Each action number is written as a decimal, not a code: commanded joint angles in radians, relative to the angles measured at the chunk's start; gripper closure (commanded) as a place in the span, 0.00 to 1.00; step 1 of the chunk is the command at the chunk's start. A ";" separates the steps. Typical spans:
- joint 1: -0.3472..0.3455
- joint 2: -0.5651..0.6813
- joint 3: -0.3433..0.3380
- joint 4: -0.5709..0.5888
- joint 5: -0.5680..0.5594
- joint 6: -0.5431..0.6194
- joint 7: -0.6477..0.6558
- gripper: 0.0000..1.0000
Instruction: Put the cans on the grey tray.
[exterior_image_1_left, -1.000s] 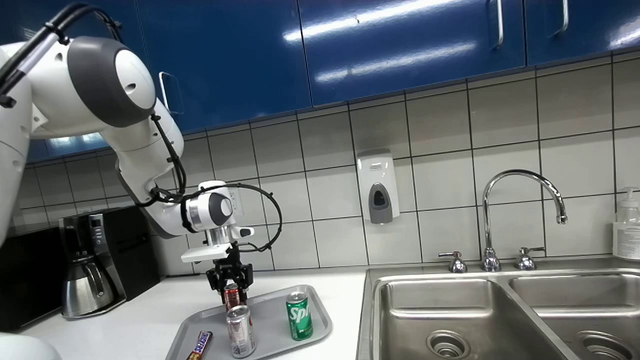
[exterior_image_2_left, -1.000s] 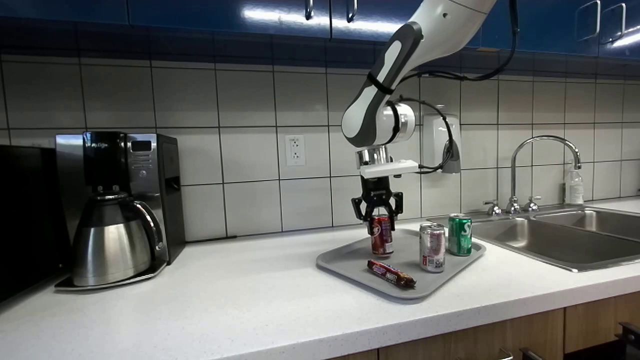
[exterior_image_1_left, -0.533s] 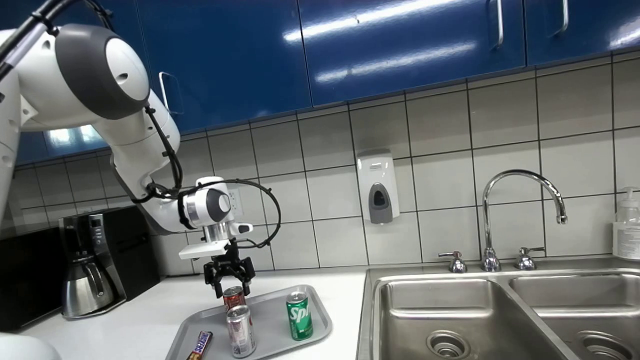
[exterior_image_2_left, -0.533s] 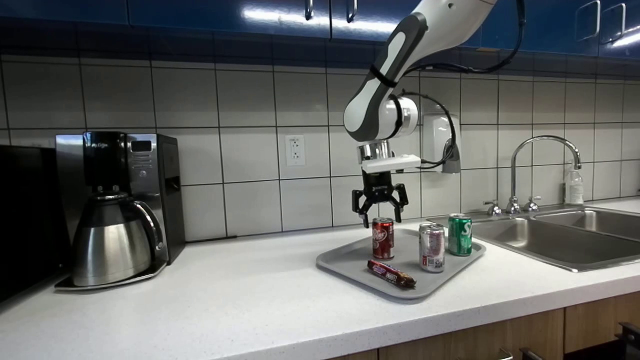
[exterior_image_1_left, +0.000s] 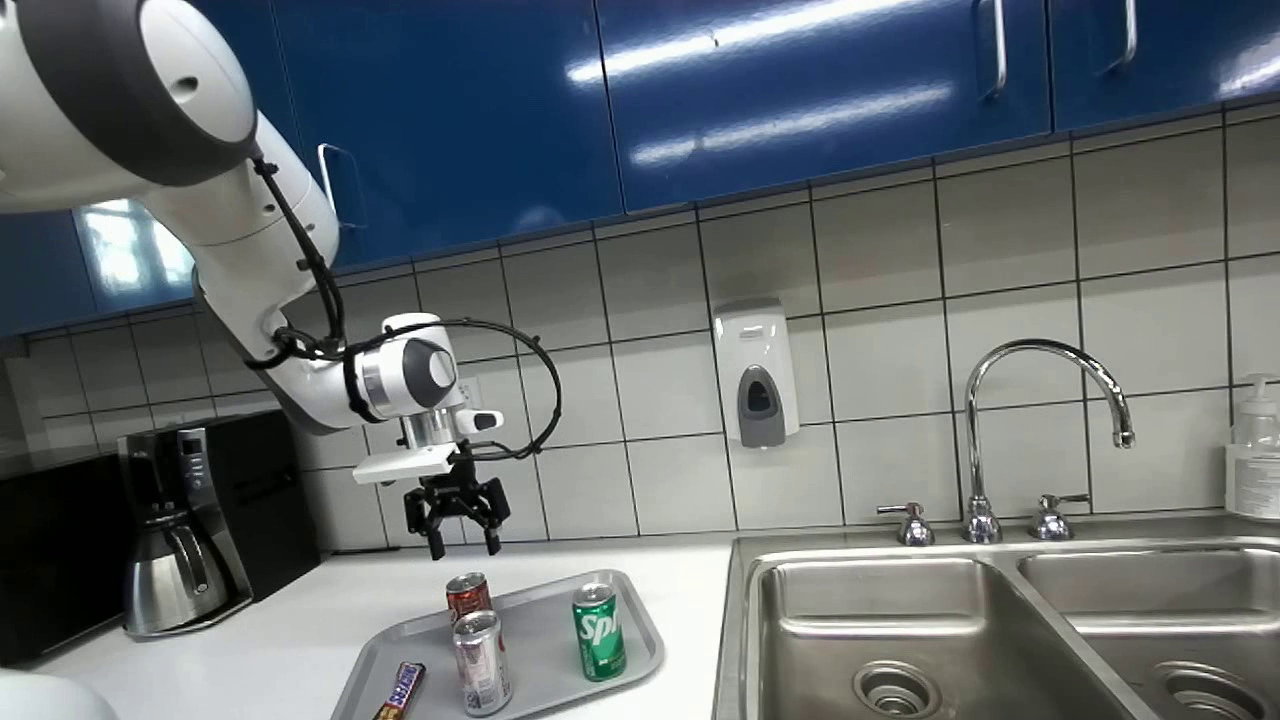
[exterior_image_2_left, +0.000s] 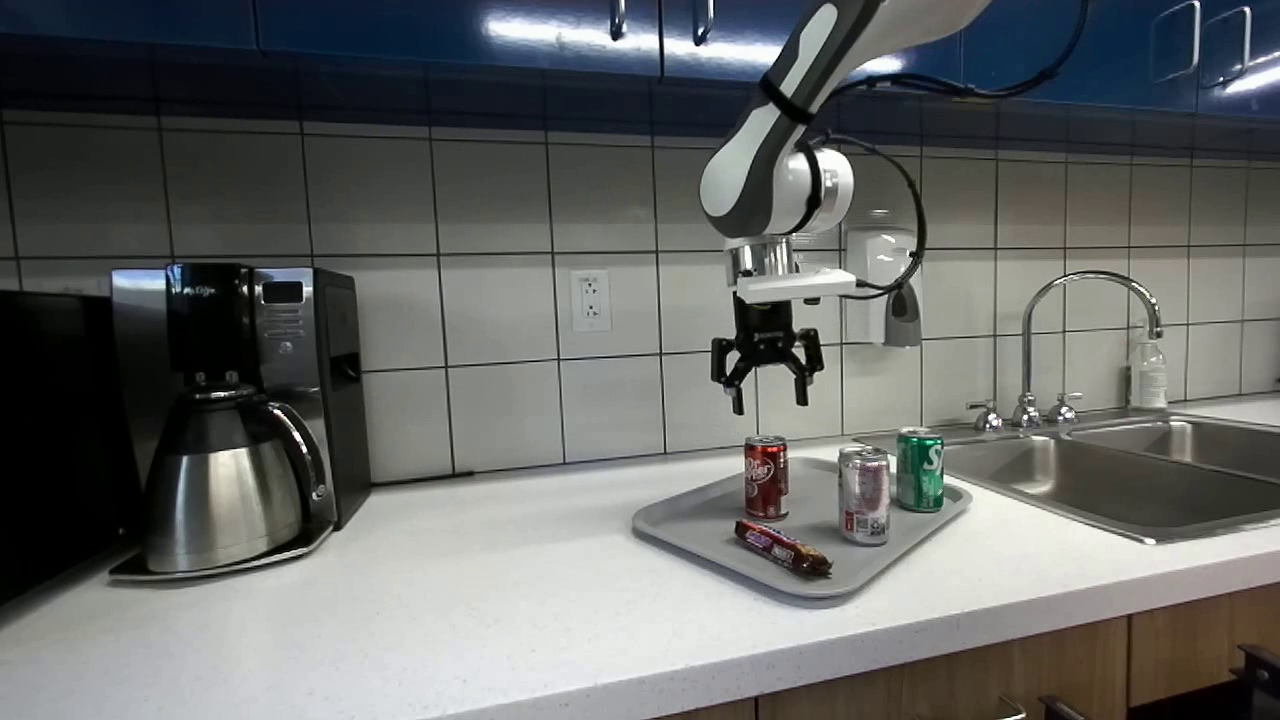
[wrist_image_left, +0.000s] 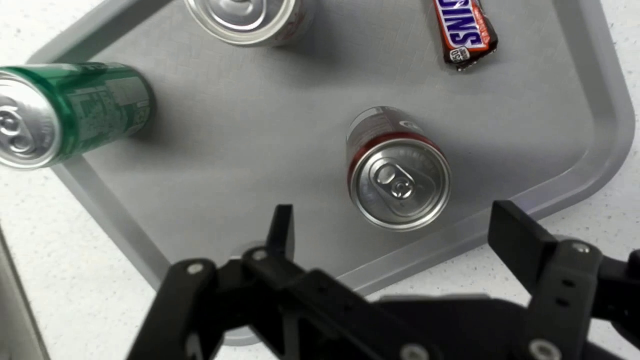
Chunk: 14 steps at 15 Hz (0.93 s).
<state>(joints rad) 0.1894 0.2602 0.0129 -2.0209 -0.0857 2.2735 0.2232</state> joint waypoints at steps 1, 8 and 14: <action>-0.040 -0.142 0.021 -0.111 0.011 -0.010 -0.063 0.00; -0.062 -0.314 0.022 -0.285 0.000 -0.004 -0.088 0.00; -0.077 -0.454 0.021 -0.401 0.005 -0.015 -0.101 0.00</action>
<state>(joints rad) 0.1450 -0.0906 0.0146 -2.3501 -0.0844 2.2733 0.1562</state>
